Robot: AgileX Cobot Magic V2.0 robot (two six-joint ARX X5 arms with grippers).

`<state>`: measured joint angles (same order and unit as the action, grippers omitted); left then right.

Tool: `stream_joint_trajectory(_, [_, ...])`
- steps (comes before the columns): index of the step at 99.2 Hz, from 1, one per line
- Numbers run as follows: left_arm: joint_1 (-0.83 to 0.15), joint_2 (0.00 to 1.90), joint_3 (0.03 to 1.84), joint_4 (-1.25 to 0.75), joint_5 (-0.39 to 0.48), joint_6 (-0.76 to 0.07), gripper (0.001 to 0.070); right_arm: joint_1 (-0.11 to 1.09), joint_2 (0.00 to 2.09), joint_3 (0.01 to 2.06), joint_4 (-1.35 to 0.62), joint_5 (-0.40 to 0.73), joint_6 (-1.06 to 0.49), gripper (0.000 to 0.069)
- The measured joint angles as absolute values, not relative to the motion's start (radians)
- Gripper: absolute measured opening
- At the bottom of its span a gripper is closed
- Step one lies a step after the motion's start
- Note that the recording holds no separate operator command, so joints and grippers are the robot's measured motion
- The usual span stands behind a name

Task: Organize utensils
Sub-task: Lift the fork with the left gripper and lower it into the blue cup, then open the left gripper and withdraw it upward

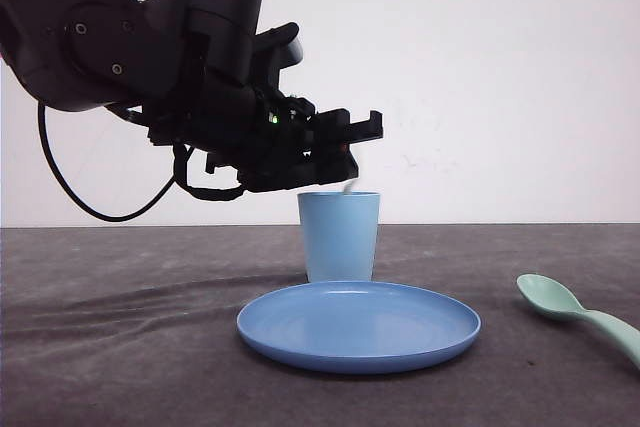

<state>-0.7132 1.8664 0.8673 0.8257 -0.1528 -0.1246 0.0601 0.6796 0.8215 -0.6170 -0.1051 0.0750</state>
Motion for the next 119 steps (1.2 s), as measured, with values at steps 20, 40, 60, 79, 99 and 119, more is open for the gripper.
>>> stream_joint_trajectory(20, [-0.719, 1.78, 0.867, 0.764, -0.152, -0.124, 0.024, 0.061, 0.68, 0.821, -0.62, -0.106, 0.075, 0.0544])
stream_joint_trajectory(40, [-0.719, 1.525, 0.867, 0.567, -0.154, -0.098, 0.024, 0.093, 0.681, 0.821, -0.655, -0.107, 0.075, 0.0544])
stream_joint_trajectory(60, [-0.719, 1.204, 0.867, 0.202, -0.155, -0.078, 0.024, 0.166, 0.681, 0.821, -0.691, -0.107, 0.097, 0.0544])
stream_joint_trajectory(79, [-0.719, 0.889, 0.867, -0.198, -0.161, -0.073, 0.024, 0.239, 0.698, 0.821, -0.78, -0.108, 0.159, 0.0544])
stream_joint_trajectory(99, [-0.719, 0.663, 0.867, -0.544, -0.162, -0.098, 0.024, 0.304, 0.767, 0.821, -0.88, -0.105, 0.242, 0.0544])
stream_joint_trajectory(119, [-0.719, 0.538, 0.867, -0.736, -0.162, -0.12, 0.024, 0.393, 0.892, 0.821, -0.886, -0.102, 0.303, 0.0544])
